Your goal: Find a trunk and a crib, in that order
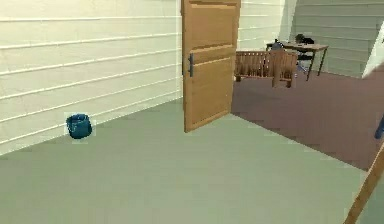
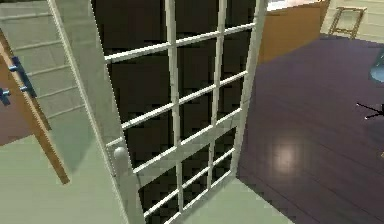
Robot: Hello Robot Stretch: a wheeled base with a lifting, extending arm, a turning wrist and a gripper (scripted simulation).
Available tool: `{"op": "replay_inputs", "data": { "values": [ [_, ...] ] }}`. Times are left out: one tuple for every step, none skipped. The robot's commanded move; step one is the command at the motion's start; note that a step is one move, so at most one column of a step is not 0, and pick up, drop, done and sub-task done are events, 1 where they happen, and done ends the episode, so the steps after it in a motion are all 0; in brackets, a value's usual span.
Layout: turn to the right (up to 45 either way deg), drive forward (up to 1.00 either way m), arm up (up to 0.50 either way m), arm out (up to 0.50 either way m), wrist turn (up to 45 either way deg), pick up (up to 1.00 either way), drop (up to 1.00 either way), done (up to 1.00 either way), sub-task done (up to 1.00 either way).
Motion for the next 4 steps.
{"op": "replay_inputs", "data": {
  "values": [
    [6.0,0.0,0.0,0.0,0.0,0.0,0.0,0.0,0.0],
    [0.0,0.05,0.0,0.0,0.0,0.0,0.0,0.0,0.0],
    [12.0,0.0,0.0,0.0,0.0,0.0,0.0,0.0,0.0],
    [0.0,1.0,0.0,0.0,0.0,0.0,0.0,0.0,0.0]
  ]
}}
